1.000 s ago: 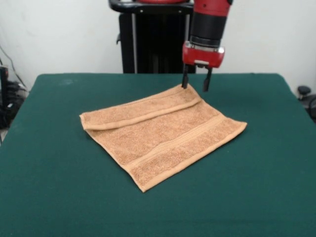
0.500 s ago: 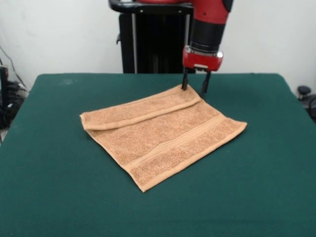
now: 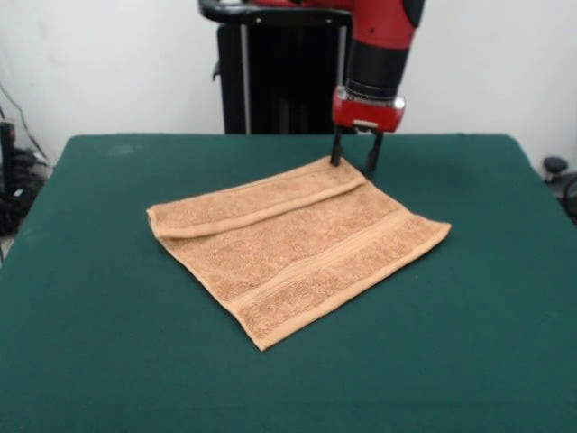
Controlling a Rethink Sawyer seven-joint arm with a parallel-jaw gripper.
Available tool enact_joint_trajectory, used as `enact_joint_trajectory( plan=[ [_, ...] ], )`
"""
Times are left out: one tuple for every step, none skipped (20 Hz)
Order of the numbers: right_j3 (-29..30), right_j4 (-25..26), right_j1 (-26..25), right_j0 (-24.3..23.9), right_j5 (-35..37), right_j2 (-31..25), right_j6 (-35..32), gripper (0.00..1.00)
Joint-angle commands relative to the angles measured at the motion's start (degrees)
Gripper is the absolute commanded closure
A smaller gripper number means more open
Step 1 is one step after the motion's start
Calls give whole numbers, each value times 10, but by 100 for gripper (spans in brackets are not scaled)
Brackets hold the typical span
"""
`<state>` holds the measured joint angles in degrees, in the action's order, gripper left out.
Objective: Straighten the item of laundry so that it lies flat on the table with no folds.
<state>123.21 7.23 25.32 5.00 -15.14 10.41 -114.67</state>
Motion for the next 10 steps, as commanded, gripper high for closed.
enact_joint_trajectory(
  plan=[
    [-25, -5, -31, 9, -29, -40, -89, 0],
    [-25, -5, -31, 8, -29, -41, -89, 0],
    [-25, -4, -31, 6, -29, -42, -89, 0],
    [-24, -5, -32, 7, -30, -41, -89, 0],
    [-24, -5, -31, 7, -29, -41, -89, 0],
    [-24, -5, -30, 7, -28, -41, -89, 0],
    [-23, -5, -29, 7, -28, -41, -89, 0],
    [-23, -6, -29, 7, -28, -41, -90, 0],
    [-21, -6, -29, 7, -30, -42, -92, 0],
    [-20, -7, -28, 7, -30, -43, -93, 0]
  ],
)
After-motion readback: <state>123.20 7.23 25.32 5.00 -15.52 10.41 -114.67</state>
